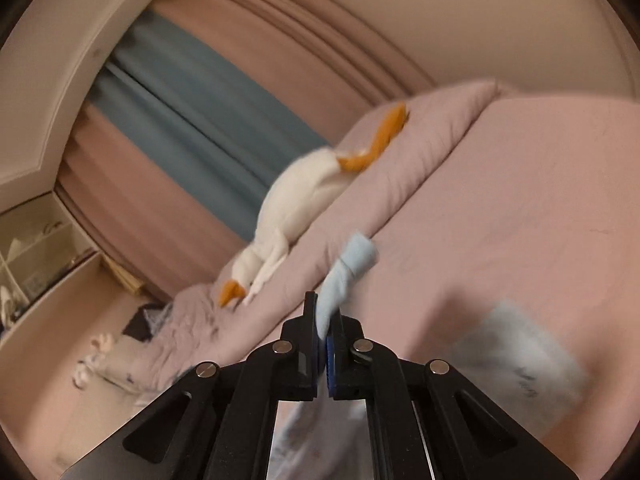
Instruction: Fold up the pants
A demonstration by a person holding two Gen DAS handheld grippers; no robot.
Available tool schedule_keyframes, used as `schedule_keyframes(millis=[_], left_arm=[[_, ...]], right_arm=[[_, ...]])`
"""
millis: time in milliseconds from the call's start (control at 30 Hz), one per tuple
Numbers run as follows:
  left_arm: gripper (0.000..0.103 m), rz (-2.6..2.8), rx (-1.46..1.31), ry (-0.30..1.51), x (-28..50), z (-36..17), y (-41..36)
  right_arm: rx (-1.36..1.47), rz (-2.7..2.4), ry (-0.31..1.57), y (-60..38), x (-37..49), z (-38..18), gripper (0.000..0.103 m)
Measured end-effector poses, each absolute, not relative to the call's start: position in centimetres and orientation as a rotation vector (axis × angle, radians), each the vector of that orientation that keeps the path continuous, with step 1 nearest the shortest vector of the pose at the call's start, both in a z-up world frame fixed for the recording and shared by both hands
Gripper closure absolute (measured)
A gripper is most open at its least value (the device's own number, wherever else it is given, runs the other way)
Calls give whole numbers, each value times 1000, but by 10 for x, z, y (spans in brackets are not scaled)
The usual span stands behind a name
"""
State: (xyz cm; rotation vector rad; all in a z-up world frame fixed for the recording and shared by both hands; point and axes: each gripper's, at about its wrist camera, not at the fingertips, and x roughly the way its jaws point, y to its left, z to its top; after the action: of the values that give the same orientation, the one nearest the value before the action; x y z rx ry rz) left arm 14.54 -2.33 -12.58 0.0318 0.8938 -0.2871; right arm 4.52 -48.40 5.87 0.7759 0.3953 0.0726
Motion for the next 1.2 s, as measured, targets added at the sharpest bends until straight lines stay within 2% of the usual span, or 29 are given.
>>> schedule_keyframes(millis=[67,200,333,367,433,500,600,700,933,1200], left_arm=[[44,-284,31,889,143,-127,-23],[41,-292,32,910,147,-125,-25],[40,-296,60,914,144,-122,-28],[40,-298,70,913,140,-119,-29],[37,-310,87,903,132,-113,-30],[36,-368,104,878,125,-101,-38],[34,-476,142,880,124,-93,-63],[34,-542,253,866,133,-92,-98],[37,-752,448,913,180,-89,-141],[40,-969,482,958,199,-96,-179]], right_arm=[[784,-15,430,-494,29,39,99],[881,-222,593,-525,21,-47,99],[941,-298,662,-546,17,-91,97],[950,-292,632,-547,13,-89,96],[847,-367,616,-543,9,-69,85],[666,-452,609,-528,12,-40,68],[505,-313,642,-498,30,-20,68],[352,-29,817,-447,80,-20,68],[-330,267,1066,-360,171,-29,68],[-511,341,1202,-379,206,-42,68]])
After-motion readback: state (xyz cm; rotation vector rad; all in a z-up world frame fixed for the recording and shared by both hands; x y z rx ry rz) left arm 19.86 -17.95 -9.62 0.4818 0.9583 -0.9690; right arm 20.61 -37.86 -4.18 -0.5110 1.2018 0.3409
